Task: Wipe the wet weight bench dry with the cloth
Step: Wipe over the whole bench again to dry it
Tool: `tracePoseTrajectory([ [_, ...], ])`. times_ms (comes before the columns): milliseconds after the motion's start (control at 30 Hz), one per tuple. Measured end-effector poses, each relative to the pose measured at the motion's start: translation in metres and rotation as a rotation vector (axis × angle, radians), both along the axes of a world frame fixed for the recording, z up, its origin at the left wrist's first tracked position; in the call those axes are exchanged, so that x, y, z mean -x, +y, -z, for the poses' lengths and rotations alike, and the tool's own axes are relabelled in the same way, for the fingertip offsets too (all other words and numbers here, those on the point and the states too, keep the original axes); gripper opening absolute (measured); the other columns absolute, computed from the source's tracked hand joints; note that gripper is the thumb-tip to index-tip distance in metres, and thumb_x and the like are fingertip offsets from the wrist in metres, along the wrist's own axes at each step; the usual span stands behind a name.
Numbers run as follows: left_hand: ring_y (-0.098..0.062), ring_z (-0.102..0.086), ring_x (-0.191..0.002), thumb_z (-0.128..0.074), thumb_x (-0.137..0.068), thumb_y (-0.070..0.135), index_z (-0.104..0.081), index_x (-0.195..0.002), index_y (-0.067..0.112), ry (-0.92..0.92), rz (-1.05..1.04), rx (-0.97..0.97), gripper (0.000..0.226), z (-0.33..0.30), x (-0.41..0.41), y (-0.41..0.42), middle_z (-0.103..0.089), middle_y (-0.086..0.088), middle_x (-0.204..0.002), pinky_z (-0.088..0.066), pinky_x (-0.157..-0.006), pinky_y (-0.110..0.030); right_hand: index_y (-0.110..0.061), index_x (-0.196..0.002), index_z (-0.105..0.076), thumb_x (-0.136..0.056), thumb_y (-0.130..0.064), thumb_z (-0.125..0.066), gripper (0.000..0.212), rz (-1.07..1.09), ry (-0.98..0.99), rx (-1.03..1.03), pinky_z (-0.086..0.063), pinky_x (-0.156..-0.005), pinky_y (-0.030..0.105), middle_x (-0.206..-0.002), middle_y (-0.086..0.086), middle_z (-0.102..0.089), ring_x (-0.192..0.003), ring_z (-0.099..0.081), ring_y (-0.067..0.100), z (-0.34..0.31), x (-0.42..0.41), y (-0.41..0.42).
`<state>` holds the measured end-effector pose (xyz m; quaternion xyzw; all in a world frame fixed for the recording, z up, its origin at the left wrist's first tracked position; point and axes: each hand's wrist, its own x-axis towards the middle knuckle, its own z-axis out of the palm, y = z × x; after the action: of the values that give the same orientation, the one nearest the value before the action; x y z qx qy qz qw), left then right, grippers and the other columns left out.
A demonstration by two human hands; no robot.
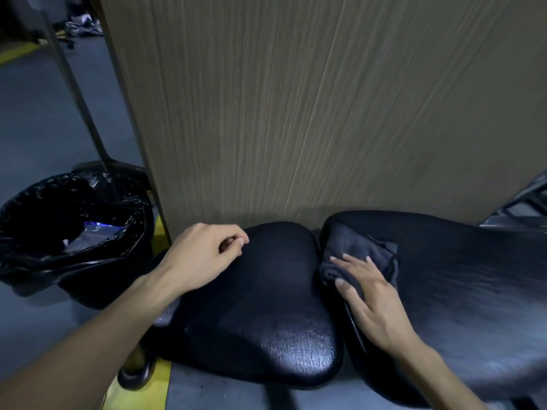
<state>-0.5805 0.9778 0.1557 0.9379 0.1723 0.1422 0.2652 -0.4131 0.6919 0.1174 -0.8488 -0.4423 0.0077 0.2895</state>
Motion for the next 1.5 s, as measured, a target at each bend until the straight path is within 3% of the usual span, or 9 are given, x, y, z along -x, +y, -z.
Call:
tracePoseTrajectory([
  [133,0.000,-0.061,-0.066,-0.051,-0.097,0.041,-0.068,-0.104,0.040,0.010,0.054,-0.065,0.018,0.000,0.005,0.016,-0.071,0.020,-0.078,-0.051,-0.066,-0.029,-0.032,-0.144,-0.051,-0.102,-0.045,-0.039,0.046,-0.179,0.138,0.029,-0.004,-0.124,0.029,-0.156,-0.022,-0.038,-0.149,-0.021,-0.002,-0.008,0.040,0.035],
  [300,0.000,-0.063,-0.070,-0.052,-0.097,0.038,-0.068,-0.101,0.040,-0.030,0.005,-0.084,0.016,-0.003,0.031,0.046,-0.071,0.021,-0.078,-0.049,-0.064,-0.026,-0.040,-0.154,-0.033,-0.100,-0.061,-0.033,0.058,-0.286,-0.093,0.219,-0.004,-0.125,0.043,-0.165,-0.016,-0.017,-0.153,-0.004,0.004,-0.002,0.010,0.088],
  [533,0.000,-0.064,-0.073,-0.055,-0.096,0.034,-0.070,-0.100,0.037,-0.049,-0.121,-0.025,0.016,0.005,0.057,0.079,-0.071,0.019,-0.079,-0.054,-0.071,-0.032,-0.021,-0.135,-0.057,-0.092,-0.067,-0.046,0.063,0.124,0.147,0.568,-0.040,-0.099,0.041,-0.136,0.015,-0.061,-0.124,-0.054,0.036,-0.020,-0.051,0.197],
  [767,0.003,-0.063,-0.074,-0.056,-0.095,0.029,-0.072,-0.100,0.035,-0.030,-0.203,0.000,0.017,0.012,0.069,0.103,-0.073,0.017,-0.080,-0.049,-0.067,-0.024,-0.017,-0.124,-0.065,-0.095,-0.064,-0.038,0.062,-0.064,-0.111,0.660,-0.044,-0.092,0.040,-0.130,0.020,-0.064,-0.119,-0.060,0.038,-0.020,0.025,0.268],
  [967,-0.003,-0.069,-0.086,-0.058,-0.095,0.029,-0.073,-0.102,0.034,-0.119,-0.263,0.056,0.017,0.005,0.063,0.110,-0.074,0.014,-0.084,-0.055,-0.083,-0.036,-0.033,-0.127,-0.057,-0.097,-0.060,-0.034,0.047,-0.460,-0.186,0.271,-0.047,-0.094,0.038,-0.119,0.000,-0.071,-0.112,-0.063,0.024,-0.006,0.072,0.253],
  [1100,-0.002,-0.069,-0.087,-0.057,-0.097,0.027,-0.073,-0.102,0.035,-0.110,-0.254,0.093,0.018,0.002,0.069,0.109,-0.074,0.016,-0.085,-0.056,-0.083,-0.035,-0.030,-0.129,-0.060,-0.100,-0.056,-0.038,0.045,-0.148,-0.106,0.327,-0.041,-0.100,0.036,-0.129,0.006,-0.067,-0.121,-0.060,0.027,-0.012,-0.013,0.201],
  [1200,0.000,-0.067,-0.084,-0.057,-0.098,0.023,-0.073,-0.103,0.033,-0.111,-0.266,0.091,0.019,0.001,0.082,0.111,-0.074,0.020,-0.085,-0.055,-0.078,-0.030,-0.024,-0.117,-0.063,-0.100,-0.050,-0.038,0.039,0.135,0.018,0.409,-0.034,-0.086,0.040,-0.121,0.013,-0.068,-0.114,-0.059,0.035,-0.013,-0.036,0.185],
  [1333,0.003,-0.064,-0.074,-0.055,-0.099,0.023,-0.073,-0.103,0.033,-0.098,-0.277,0.097,0.021,0.000,0.098,0.114,-0.074,0.018,-0.086,-0.045,-0.063,-0.022,-0.021,-0.108,-0.065,-0.099,-0.046,-0.040,0.036,0.120,-0.076,0.430,-0.038,-0.086,0.041,-0.116,0.016,-0.069,-0.108,-0.060,0.038,-0.016,-0.013,0.207],
  [1500,0.004,-0.064,-0.071,-0.055,-0.098,0.019,-0.073,-0.103,0.031,-0.126,-0.320,0.132,0.022,-0.007,0.107,0.115,-0.074,0.018,-0.086,-0.047,-0.064,-0.017,-0.038,-0.133,-0.058,-0.091,-0.064,-0.026,0.058,-0.197,-0.146,0.580,-0.045,-0.096,0.042,-0.130,0.012,-0.066,-0.116,-0.062,0.036,-0.005,0.062,0.285],
])
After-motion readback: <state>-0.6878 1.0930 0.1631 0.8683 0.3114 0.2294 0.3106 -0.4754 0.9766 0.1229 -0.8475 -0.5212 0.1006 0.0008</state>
